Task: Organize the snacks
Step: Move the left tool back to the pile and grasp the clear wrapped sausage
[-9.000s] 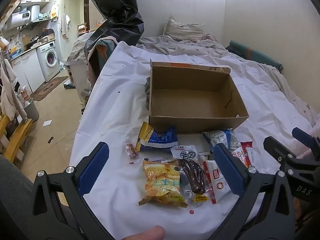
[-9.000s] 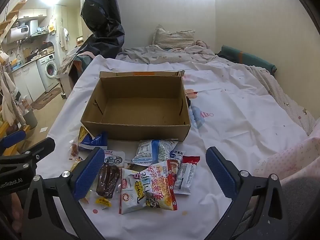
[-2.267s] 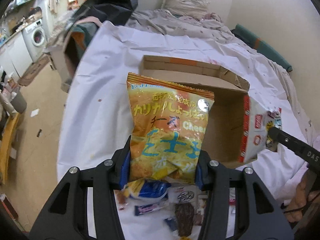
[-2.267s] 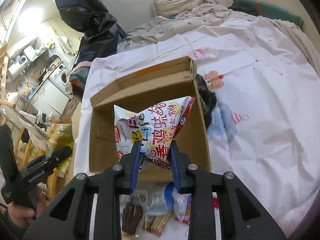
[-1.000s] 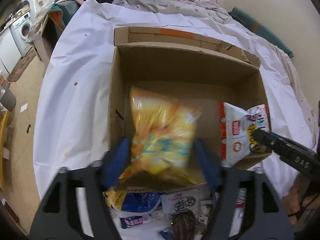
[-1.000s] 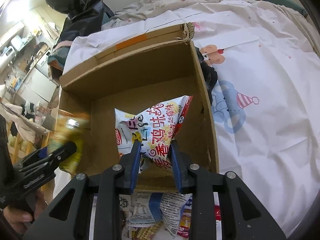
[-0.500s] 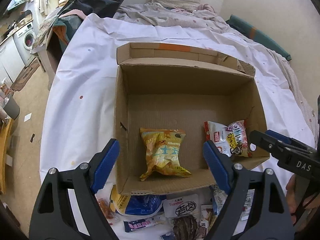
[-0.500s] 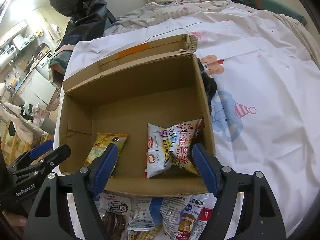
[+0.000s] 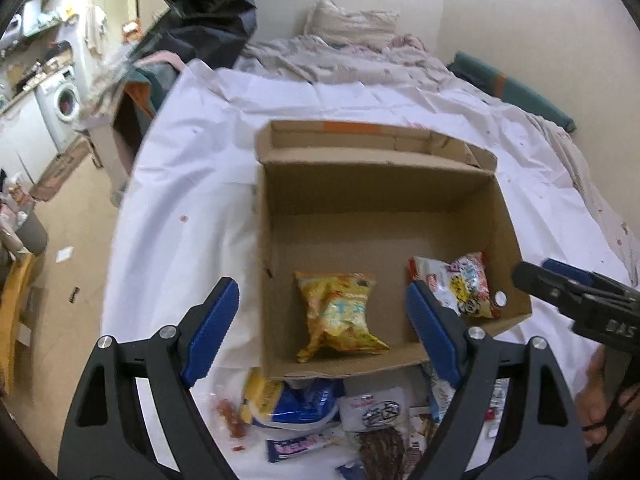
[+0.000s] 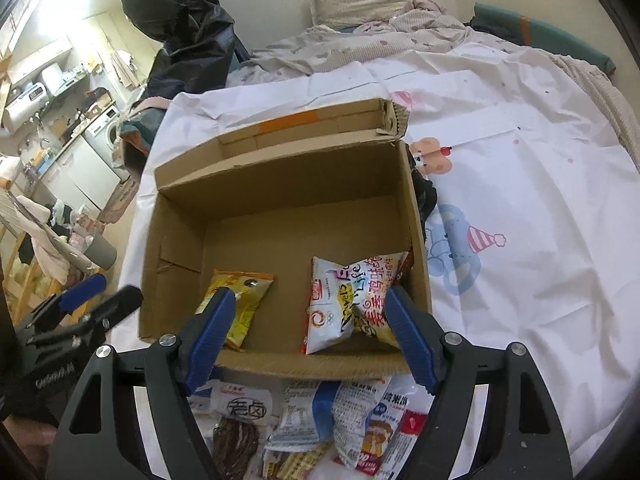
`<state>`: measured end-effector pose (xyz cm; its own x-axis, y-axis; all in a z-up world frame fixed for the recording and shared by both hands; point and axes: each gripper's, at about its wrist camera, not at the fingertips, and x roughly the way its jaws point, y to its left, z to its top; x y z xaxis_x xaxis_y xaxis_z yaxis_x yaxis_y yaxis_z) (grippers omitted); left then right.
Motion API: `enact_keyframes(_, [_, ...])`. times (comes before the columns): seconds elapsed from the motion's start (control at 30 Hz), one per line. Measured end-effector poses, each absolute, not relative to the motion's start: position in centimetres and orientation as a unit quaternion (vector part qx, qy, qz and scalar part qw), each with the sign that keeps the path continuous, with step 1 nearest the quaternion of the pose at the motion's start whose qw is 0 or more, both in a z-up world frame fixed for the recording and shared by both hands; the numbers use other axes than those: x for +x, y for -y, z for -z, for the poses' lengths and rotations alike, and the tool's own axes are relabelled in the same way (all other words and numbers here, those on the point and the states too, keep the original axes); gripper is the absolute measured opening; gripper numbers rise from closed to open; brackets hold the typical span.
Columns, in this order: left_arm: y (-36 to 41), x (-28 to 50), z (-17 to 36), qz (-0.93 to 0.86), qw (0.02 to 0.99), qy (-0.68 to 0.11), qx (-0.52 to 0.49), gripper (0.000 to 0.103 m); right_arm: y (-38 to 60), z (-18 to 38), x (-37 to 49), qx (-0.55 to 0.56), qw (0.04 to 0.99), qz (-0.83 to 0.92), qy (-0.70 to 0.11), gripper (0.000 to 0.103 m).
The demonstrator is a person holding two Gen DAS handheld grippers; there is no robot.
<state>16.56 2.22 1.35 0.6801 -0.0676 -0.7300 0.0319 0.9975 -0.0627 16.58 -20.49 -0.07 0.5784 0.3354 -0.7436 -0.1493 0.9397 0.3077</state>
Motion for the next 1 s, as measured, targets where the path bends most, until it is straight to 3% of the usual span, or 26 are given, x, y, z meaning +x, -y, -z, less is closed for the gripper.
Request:
enact_keyframes(0.07, [-2.8, 16.0, -2.0, 0.021, 0.921, -0.389, -0.027, 0.083, 20.9, -0.5, 15.9, 0.117, 0.881, -0.148, -0.434, 0.094])
enact_keyframes(0.17, [-3.6, 15.0, -2.5, 0.019, 0.922, -0.385, -0.042, 0.091, 21.4, -1.2, 14.5, 0.127, 0.881, -0.162, -0.425, 0.101])
enact_keyframes(0.2, [-3.8, 14.6, -2.5, 0.018, 0.92, -0.388, -0.048, 0.095, 21.5, -1.3, 14.2, 0.127, 0.881, -0.162, -0.426, 0.101])
enact_keyframes(0.63, [-5.3, 9.7, -0.9, -0.017, 0.901, -0.433, -0.018, 0.095, 23.3, -0.4, 8.7, 0.148, 0.874, -0.141, -0.441, 0.101])
enact_keyframes(1.0, [-11.6, 10.9, 3.2, -0.099, 0.85, -0.504, -0.115, 0.095, 24.5, 1.4, 8.5, 0.124, 0.876, -0.094, -0.456, 0.101])
